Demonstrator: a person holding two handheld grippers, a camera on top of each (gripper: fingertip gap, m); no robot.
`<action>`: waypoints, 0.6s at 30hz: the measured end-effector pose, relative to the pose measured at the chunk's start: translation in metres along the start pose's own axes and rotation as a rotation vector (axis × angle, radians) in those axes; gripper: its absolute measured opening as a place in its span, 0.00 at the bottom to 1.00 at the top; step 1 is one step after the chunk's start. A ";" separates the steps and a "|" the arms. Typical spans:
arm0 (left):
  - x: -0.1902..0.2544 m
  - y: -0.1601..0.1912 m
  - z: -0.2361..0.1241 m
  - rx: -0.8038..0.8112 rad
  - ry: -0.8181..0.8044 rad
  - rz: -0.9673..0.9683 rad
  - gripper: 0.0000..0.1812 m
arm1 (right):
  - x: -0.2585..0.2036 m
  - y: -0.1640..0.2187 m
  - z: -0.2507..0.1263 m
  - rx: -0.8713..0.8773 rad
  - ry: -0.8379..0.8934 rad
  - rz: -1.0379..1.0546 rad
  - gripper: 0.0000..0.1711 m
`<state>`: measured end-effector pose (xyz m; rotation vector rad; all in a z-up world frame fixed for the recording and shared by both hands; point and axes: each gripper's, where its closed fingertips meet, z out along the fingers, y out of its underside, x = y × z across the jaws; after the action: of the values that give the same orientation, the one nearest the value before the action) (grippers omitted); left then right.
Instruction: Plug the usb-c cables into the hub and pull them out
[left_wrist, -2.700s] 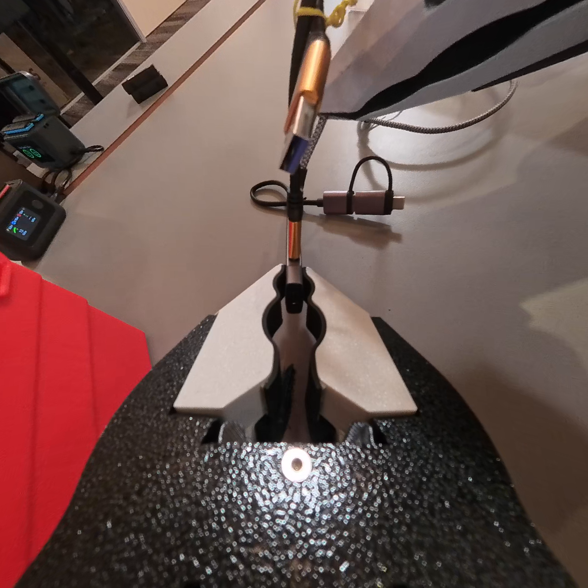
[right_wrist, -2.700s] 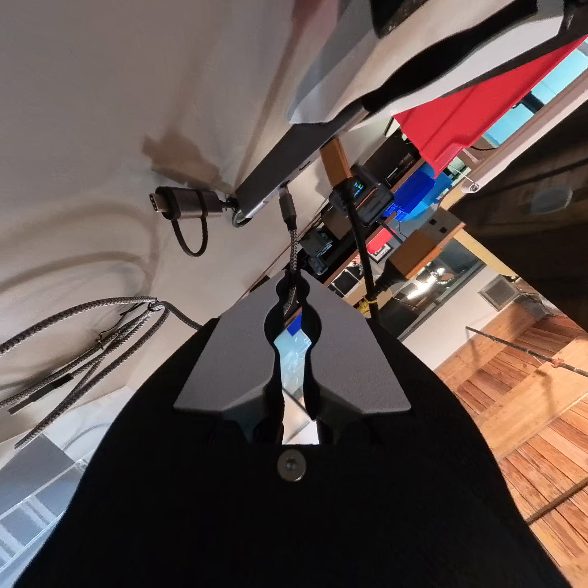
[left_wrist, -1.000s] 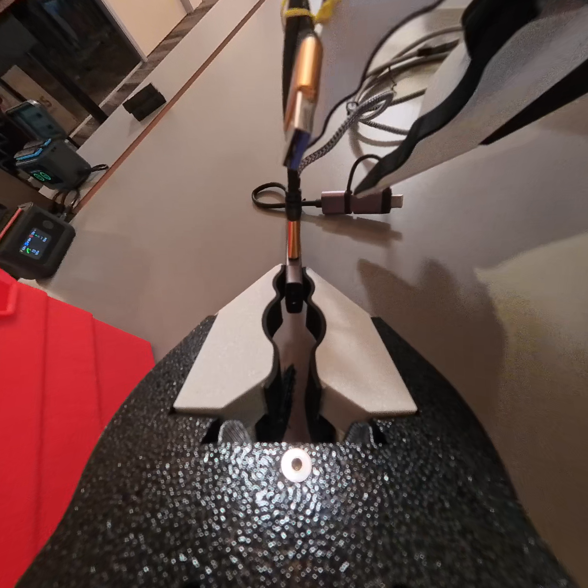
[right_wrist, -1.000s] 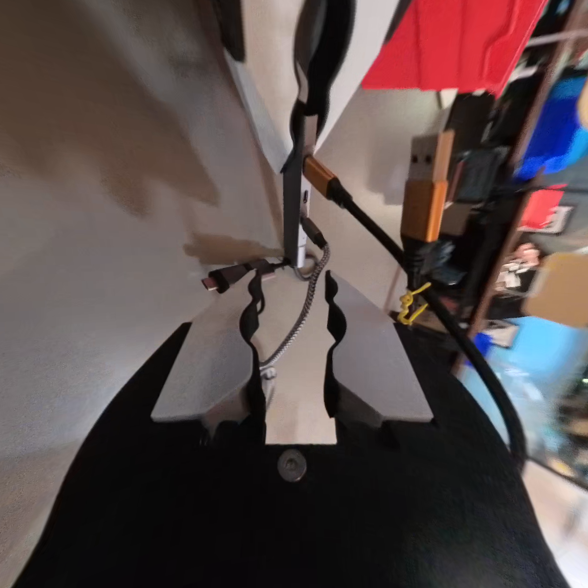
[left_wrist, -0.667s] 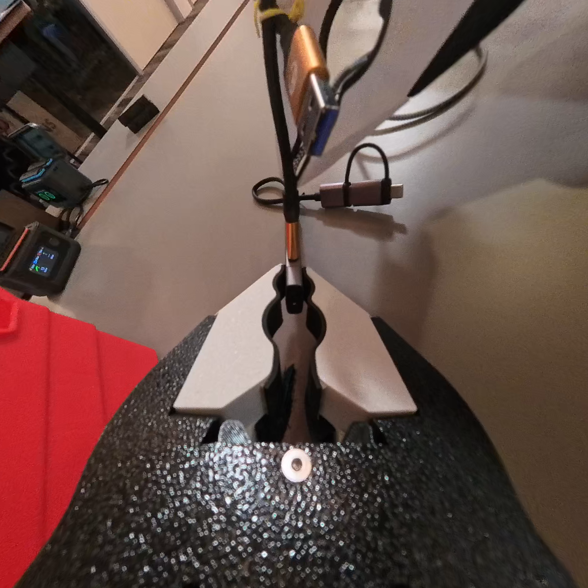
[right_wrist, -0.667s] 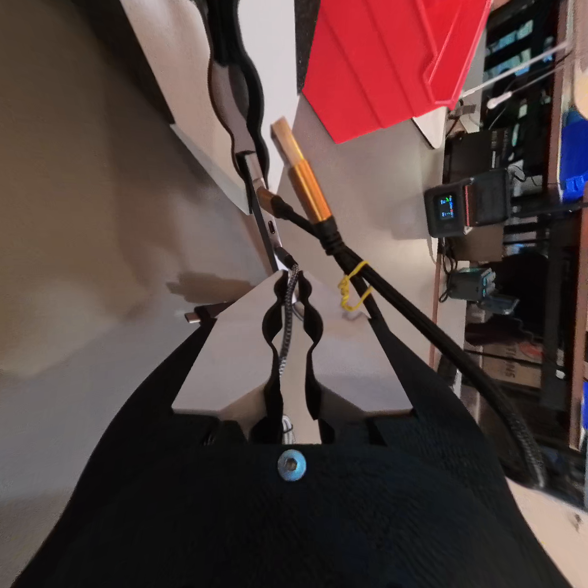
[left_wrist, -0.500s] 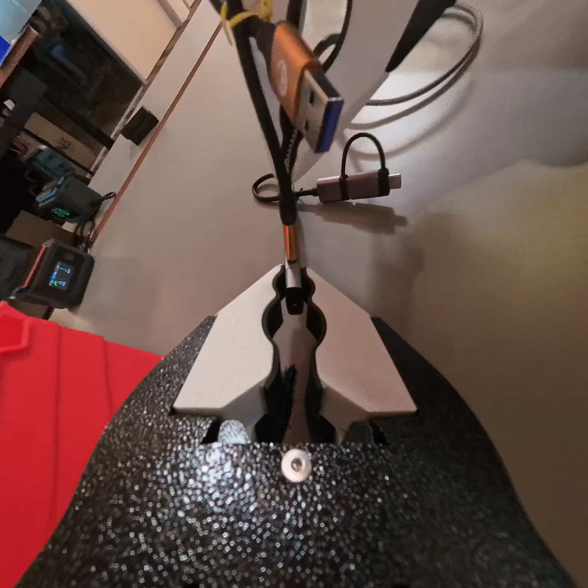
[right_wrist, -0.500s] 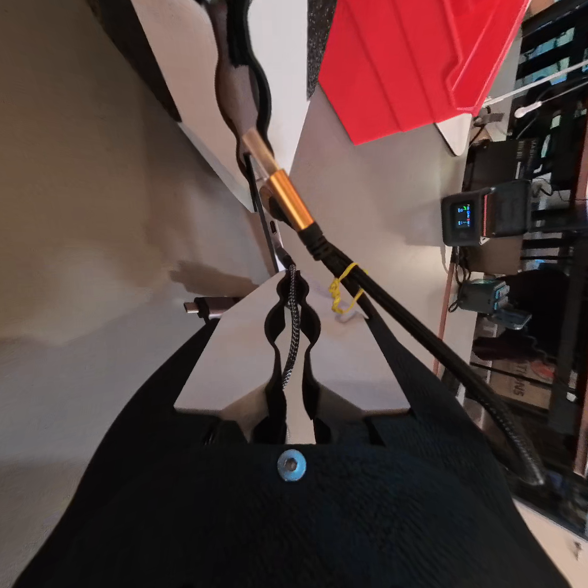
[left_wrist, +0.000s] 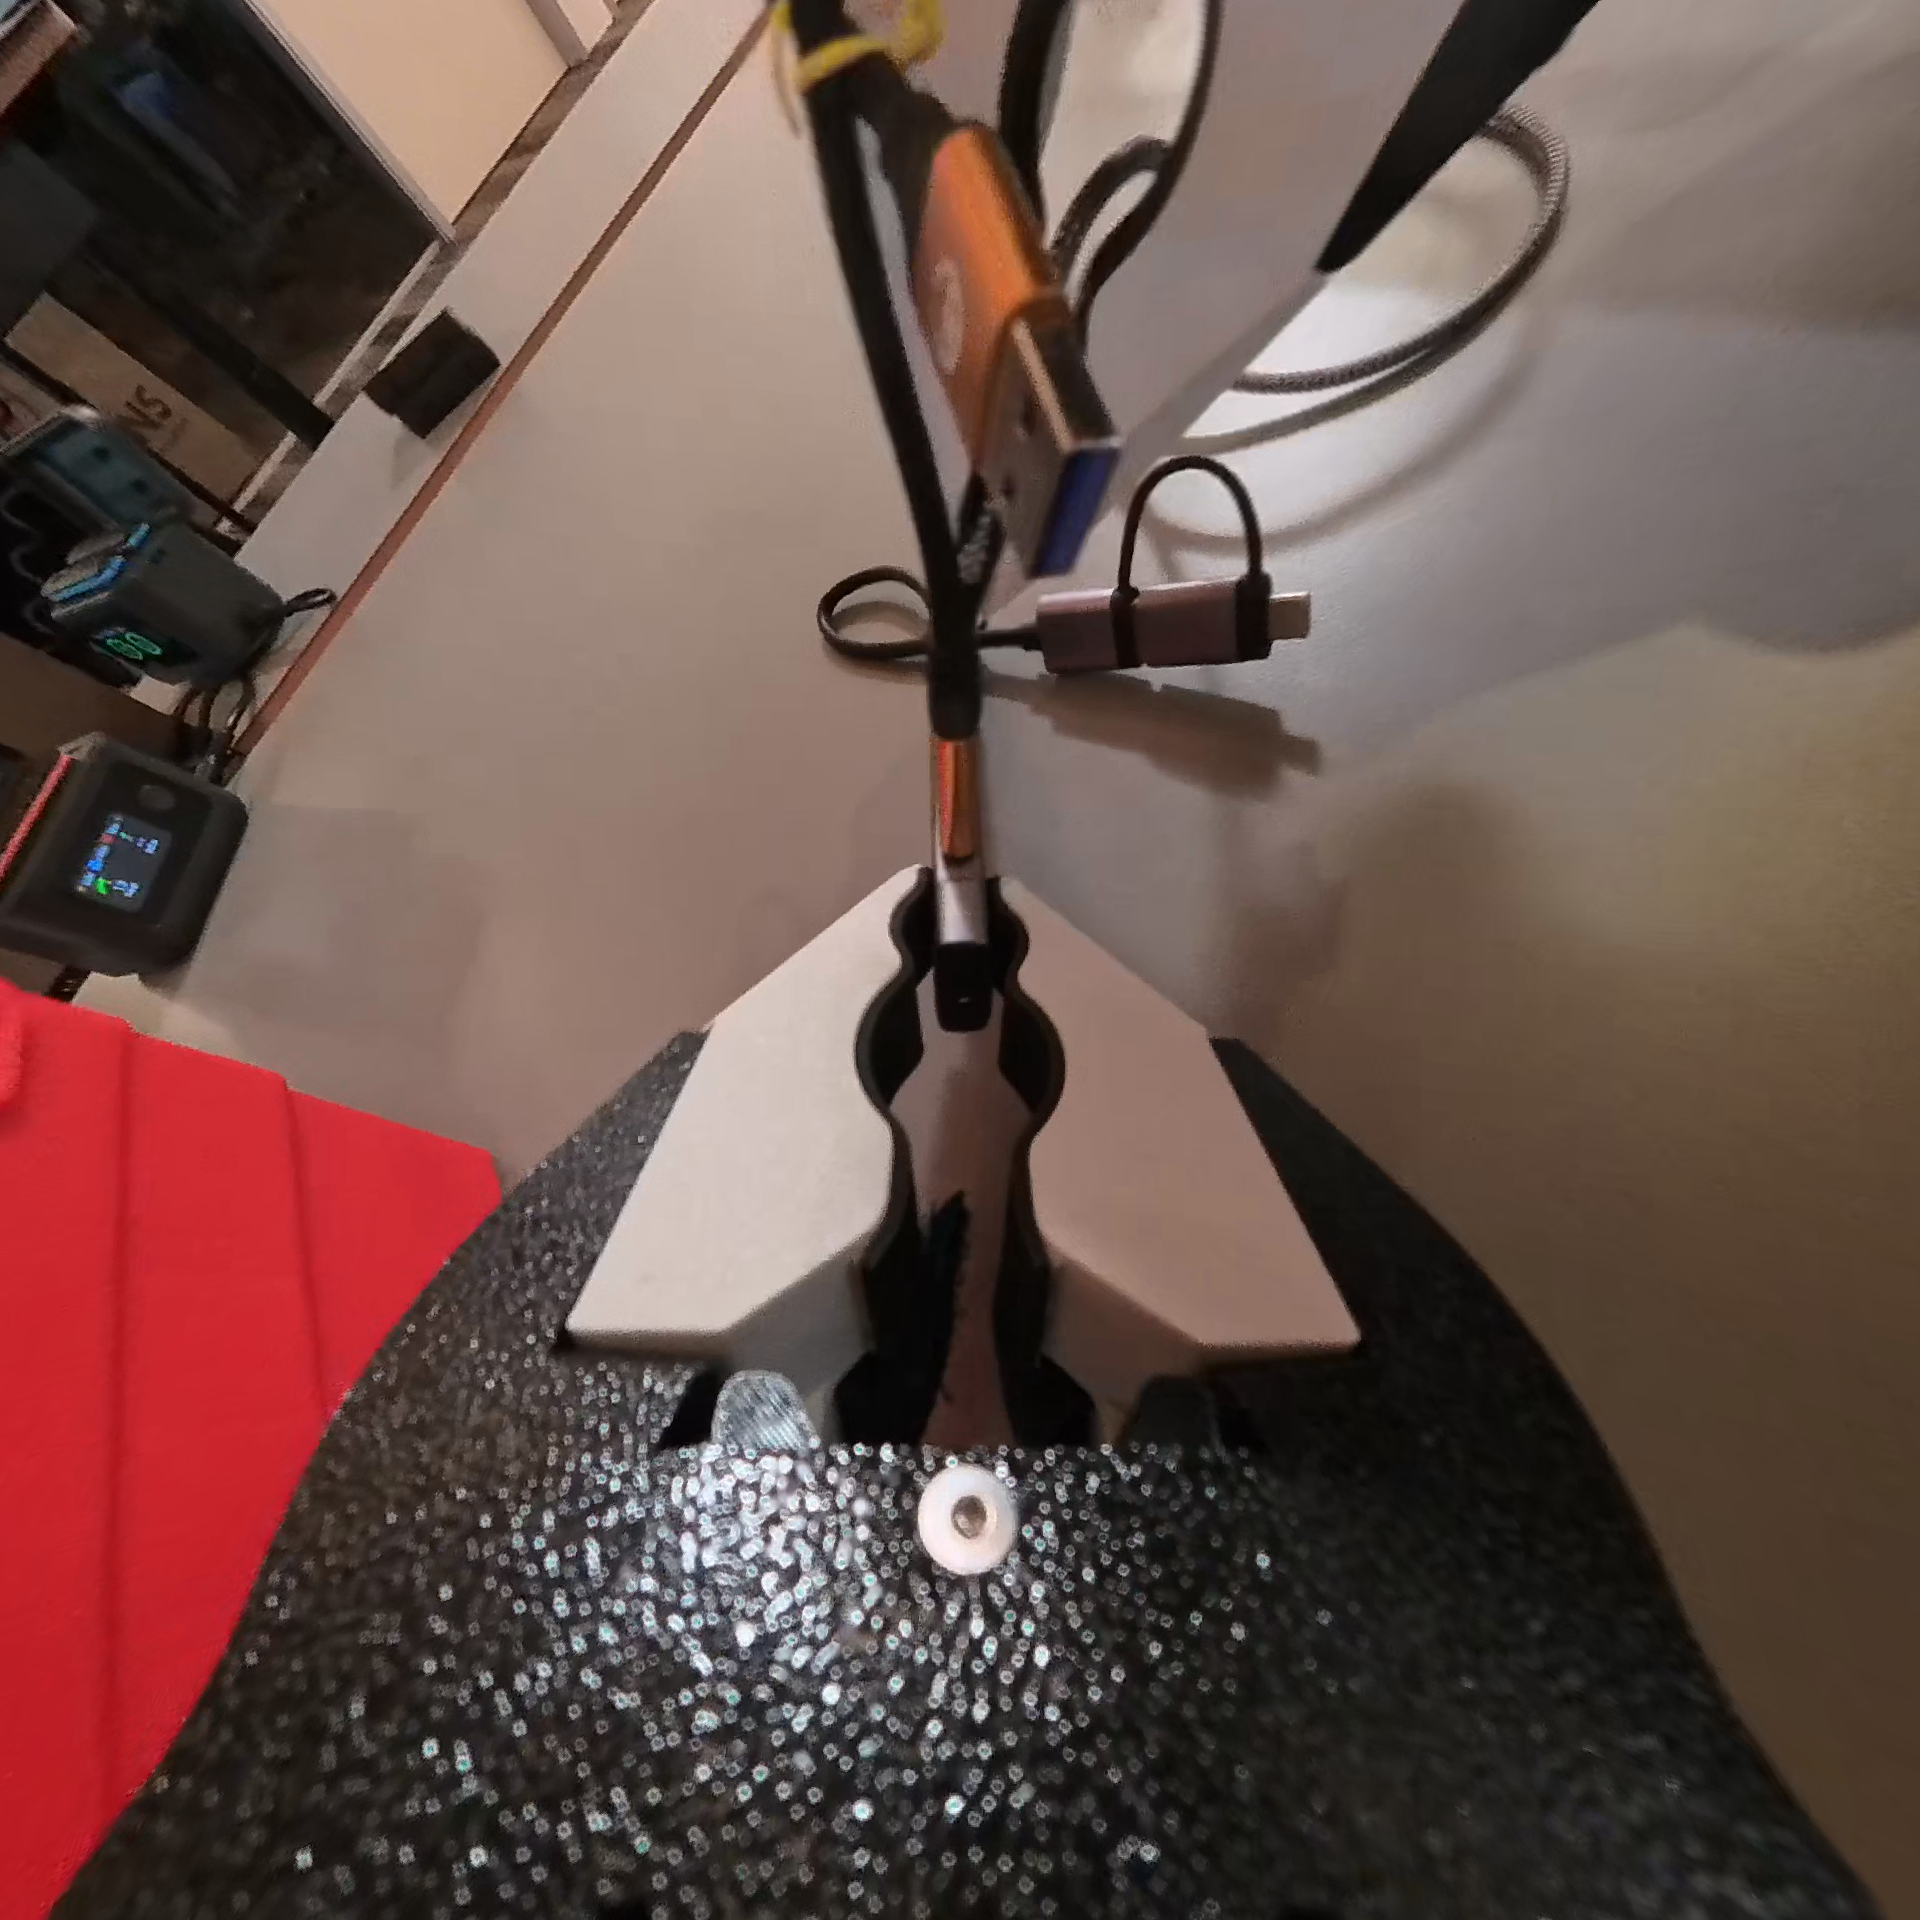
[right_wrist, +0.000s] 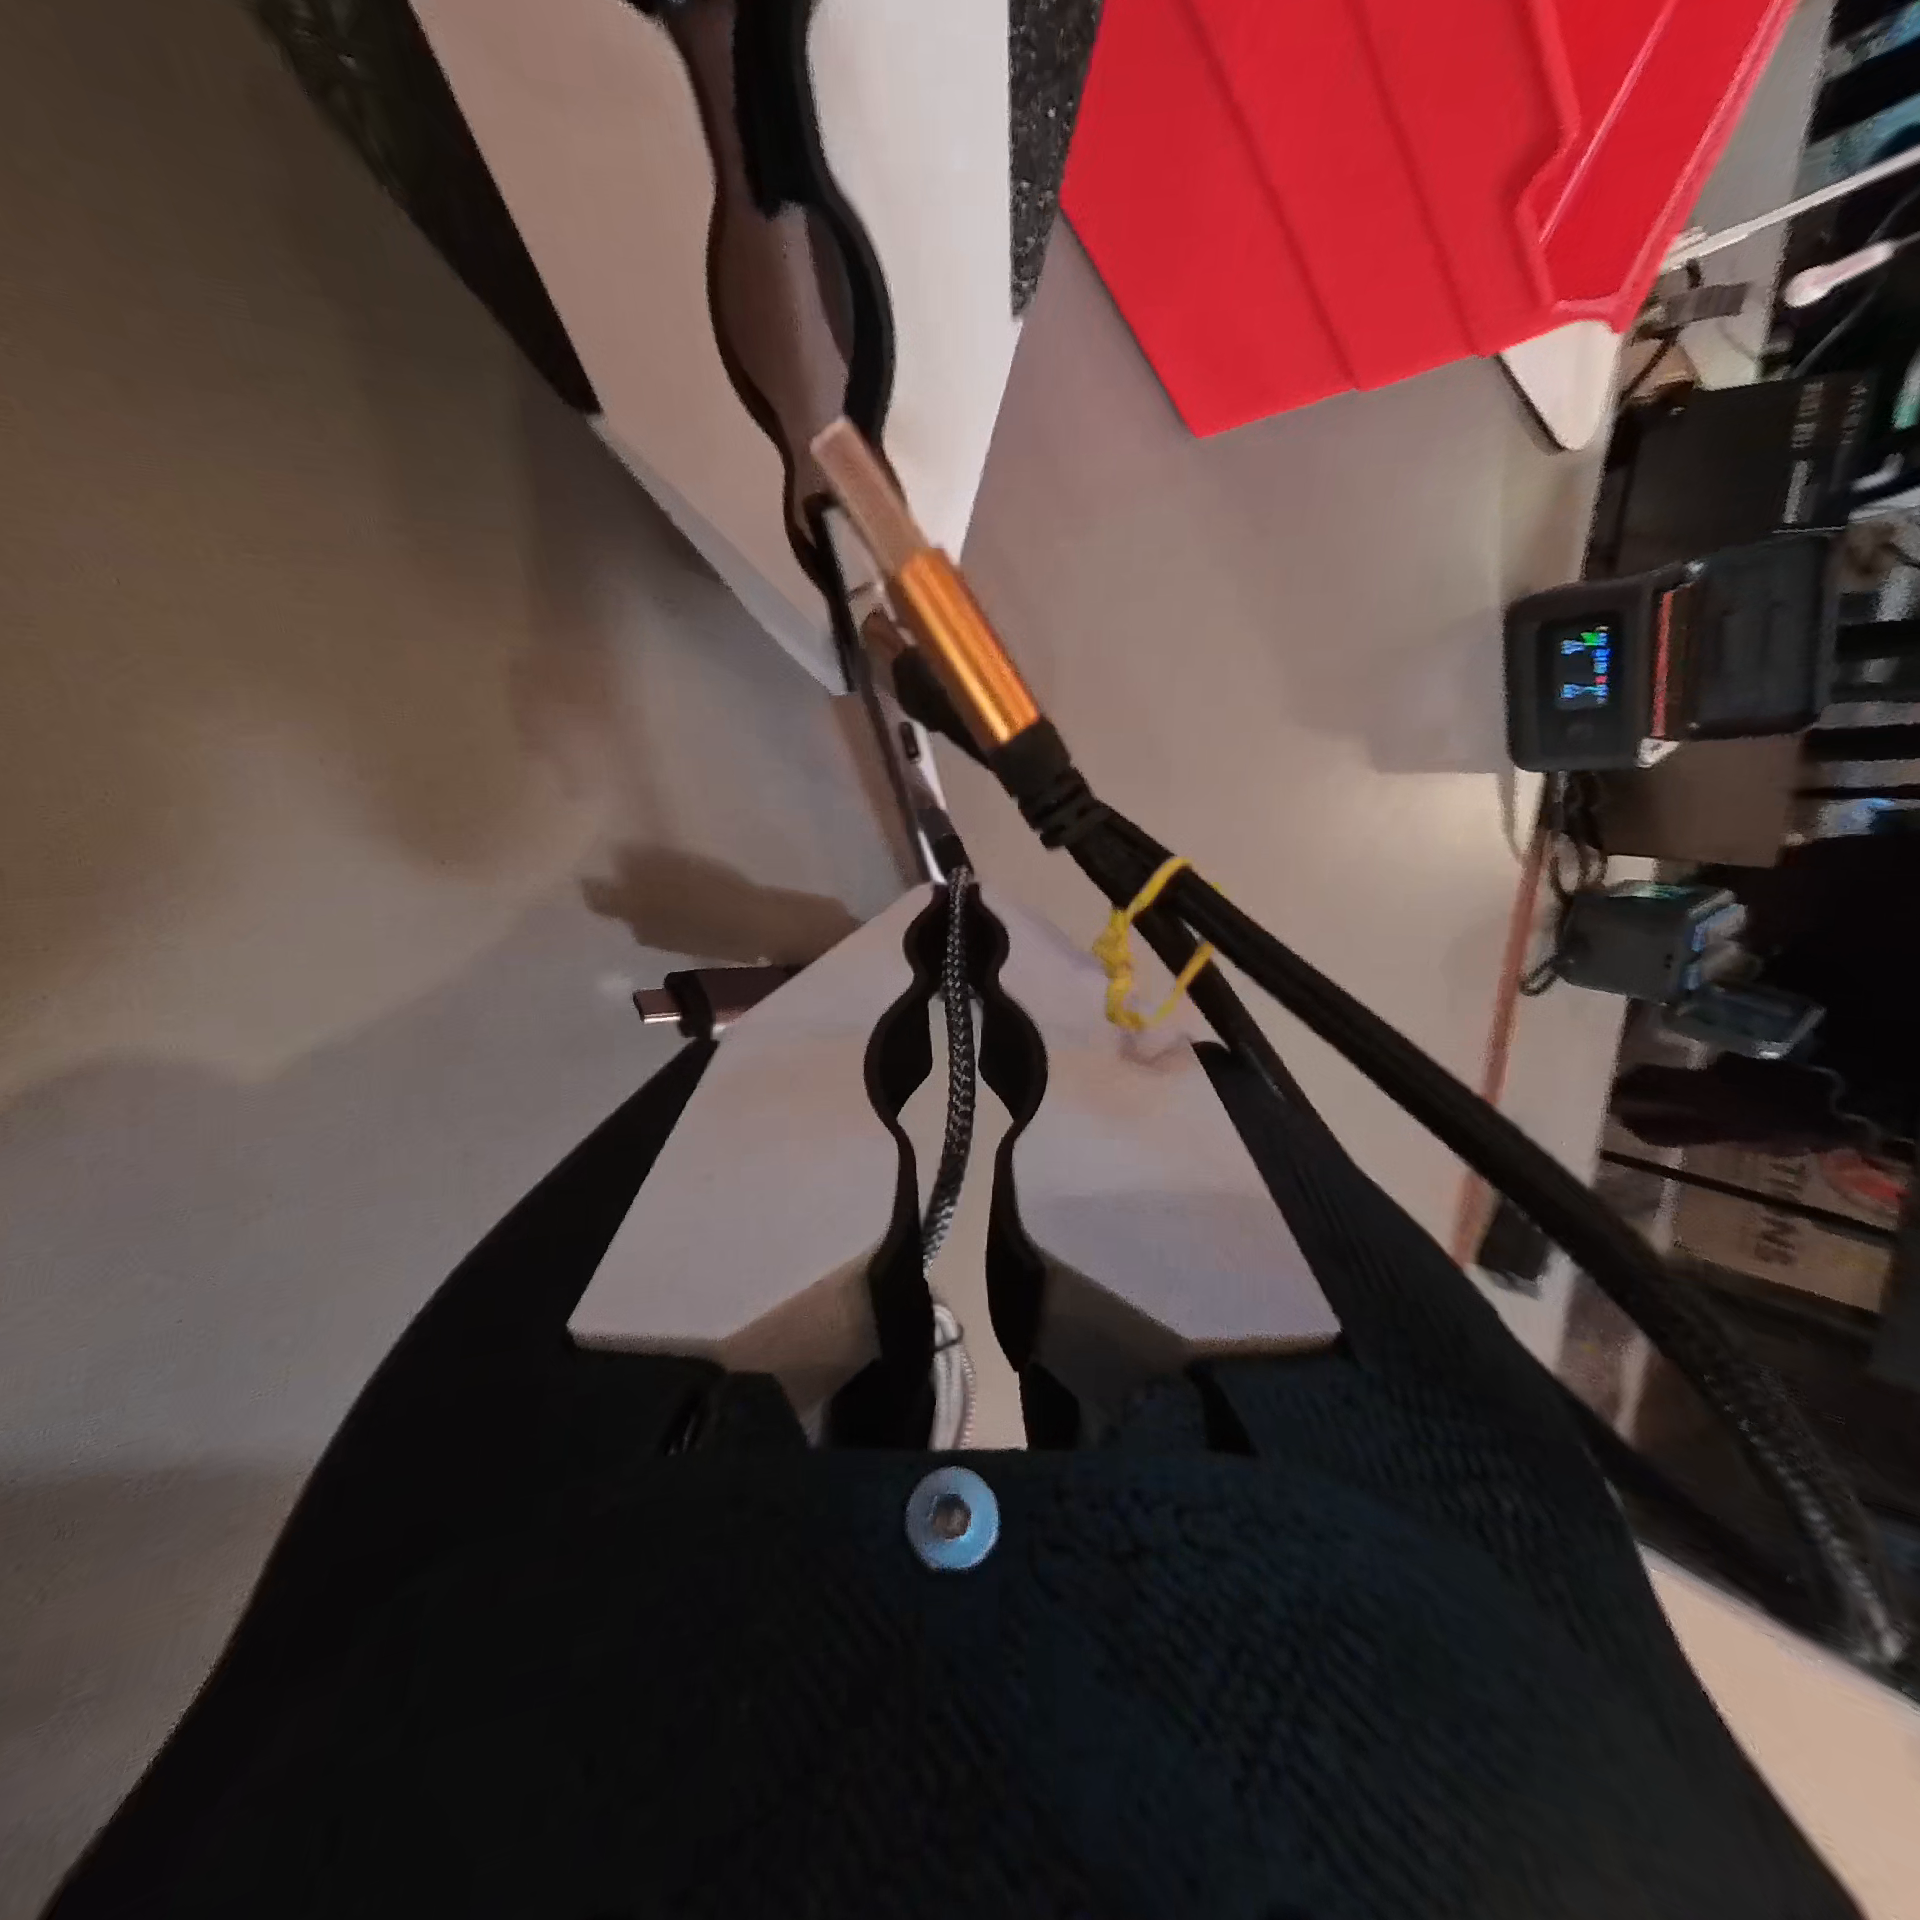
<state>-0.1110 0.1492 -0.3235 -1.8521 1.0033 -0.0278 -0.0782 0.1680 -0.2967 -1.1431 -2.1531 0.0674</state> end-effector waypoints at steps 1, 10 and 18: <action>0.000 0.001 0.000 0.002 0.008 -0.010 0.03 | -0.002 0.000 0.000 0.014 -0.024 0.023 0.00; 0.006 0.002 0.003 0.004 0.050 0.040 0.04 | -0.008 -0.008 0.004 0.141 -0.127 0.151 0.04; 0.008 -0.001 0.001 -0.001 0.043 0.070 0.03 | -0.014 -0.008 0.003 0.094 -0.166 0.087 0.02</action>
<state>-0.1046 0.1446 -0.3266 -1.8226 1.0980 -0.0256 -0.0805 0.1537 -0.3039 -1.2127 -2.2177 0.3099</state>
